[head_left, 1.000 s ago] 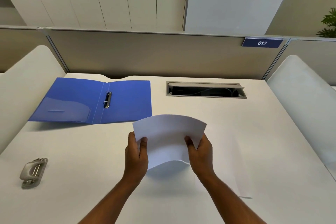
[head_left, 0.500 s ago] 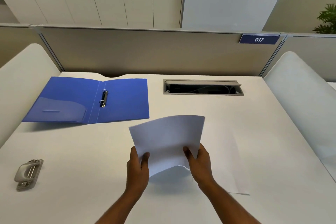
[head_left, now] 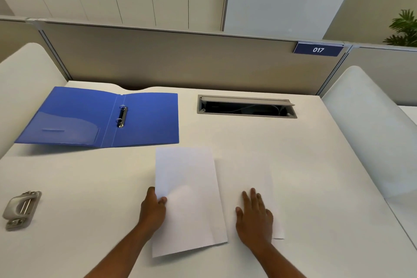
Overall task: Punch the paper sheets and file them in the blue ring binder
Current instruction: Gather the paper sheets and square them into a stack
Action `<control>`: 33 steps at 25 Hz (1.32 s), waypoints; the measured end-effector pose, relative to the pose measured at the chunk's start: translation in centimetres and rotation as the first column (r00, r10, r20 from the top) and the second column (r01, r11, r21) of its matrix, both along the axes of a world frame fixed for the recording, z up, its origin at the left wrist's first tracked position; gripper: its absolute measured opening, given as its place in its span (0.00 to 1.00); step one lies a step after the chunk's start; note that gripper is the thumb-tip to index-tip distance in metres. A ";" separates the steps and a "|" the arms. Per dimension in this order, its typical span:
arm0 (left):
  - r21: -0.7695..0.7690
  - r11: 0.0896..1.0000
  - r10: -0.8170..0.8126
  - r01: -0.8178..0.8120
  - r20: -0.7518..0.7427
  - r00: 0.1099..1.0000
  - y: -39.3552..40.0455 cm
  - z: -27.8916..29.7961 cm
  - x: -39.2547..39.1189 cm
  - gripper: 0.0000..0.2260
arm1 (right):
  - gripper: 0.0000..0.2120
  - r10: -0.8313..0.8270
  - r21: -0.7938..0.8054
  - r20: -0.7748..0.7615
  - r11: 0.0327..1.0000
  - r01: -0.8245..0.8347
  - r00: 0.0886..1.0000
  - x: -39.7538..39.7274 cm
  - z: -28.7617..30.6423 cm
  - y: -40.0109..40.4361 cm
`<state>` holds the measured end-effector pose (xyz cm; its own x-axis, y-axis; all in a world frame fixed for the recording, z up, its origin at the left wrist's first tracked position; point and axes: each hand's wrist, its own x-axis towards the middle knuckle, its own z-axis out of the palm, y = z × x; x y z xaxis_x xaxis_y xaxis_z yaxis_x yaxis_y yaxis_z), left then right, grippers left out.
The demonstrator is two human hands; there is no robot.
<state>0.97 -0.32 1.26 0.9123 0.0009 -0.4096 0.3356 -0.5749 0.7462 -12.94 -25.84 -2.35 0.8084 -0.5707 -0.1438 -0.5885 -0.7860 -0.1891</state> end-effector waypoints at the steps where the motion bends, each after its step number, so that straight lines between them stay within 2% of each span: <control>1: 0.005 1.000 -0.014 0.014 -0.015 1.000 -0.1 -0.2 -0.2 0.07 | 0.26 0.047 0.033 0.005 0.998 -0.047 0.999 0.4 0.3 0.7; 4: 0.016 0.999 -0.038 0.039 -0.034 0.999 -0.4 -0.5 -0.7 0.10 | 0.23 0.125 0.133 0.077 0.982 -0.134 0.989 1.3 1.3 2.0; 5: 0.026 0.999 -0.045 0.046 -0.036 0.998 -0.5 -0.5 -0.8 0.10 | 0.22 0.077 0.141 0.118 0.986 -0.093 0.990 1.4 1.7 2.0; 7: 0.040 0.998 -0.043 0.044 -0.035 0.998 -0.6 -0.7 -0.9 0.11 | 0.23 -0.146 0.148 0.165 0.982 0.121 0.975 1.4 2.2 1.4; 9: 0.037 0.999 -0.037 0.038 -0.039 0.999 -0.9 -0.6 -0.9 0.12 | 0.31 -0.351 0.172 0.080 0.927 0.334 0.933 1.3 2.3 0.4; 10: 0.031 0.999 -0.036 0.037 -0.042 0.998 -1.1 -0.7 -0.9 0.12 | 0.35 -0.383 0.179 0.026 0.910 0.373 0.923 1.4 2.4 0.3; 13: 0.016 0.998 -0.058 0.059 -0.041 0.997 -2.1 -0.3 -1.2 0.15 | 0.41 -0.377 0.275 -0.048 0.885 0.376 0.925 2.1 3.0 1.6; 15: -0.010 0.997 -0.072 0.072 -0.044 0.996 -2.7 0.0 -1.4 0.16 | 0.42 -0.393 0.392 -0.063 0.835 0.385 0.917 2.7 3.0 2.6; 18: -0.050 0.996 -0.082 0.080 -0.047 0.996 -2.7 0.4 -1.3 0.18 | 0.39 -0.432 0.591 -0.015 0.724 0.357 0.902 3.2 3.1 2.7; 22: -0.063 0.994 -0.091 0.088 -0.049 0.995 -1.9 0.3 -1.0 0.17 | 0.30 -0.404 0.739 0.026 0.623 0.255 0.914 2.7 3.1 2.1; 25: -0.083 0.995 -0.064 0.058 -0.072 0.995 -1.6 0.4 -1.2 0.14 | 0.23 -0.339 0.787 0.101 0.602 0.133 0.935 1.7 3.0 1.7; 27: -0.110 0.994 -0.033 0.024 -0.080 0.996 -1.5 0.5 -1.1 0.16 | 0.22 -0.321 0.806 0.166 0.589 0.060 0.933 1.2 3.0 1.2; 30: -0.256 0.967 -0.029 -0.007 -0.136 0.990 -2.1 1.0 -0.2 0.22 | 0.21 -0.314 0.825 0.220 0.564 -0.005 0.923 1.3 3.5 0.7; 33: -0.363 0.931 -0.076 0.044 -0.074 0.994 -3.0 2.1 0.8 0.14 | 0.21 -0.342 0.838 0.264 0.544 -0.039 0.902 1.8 4.3 0.3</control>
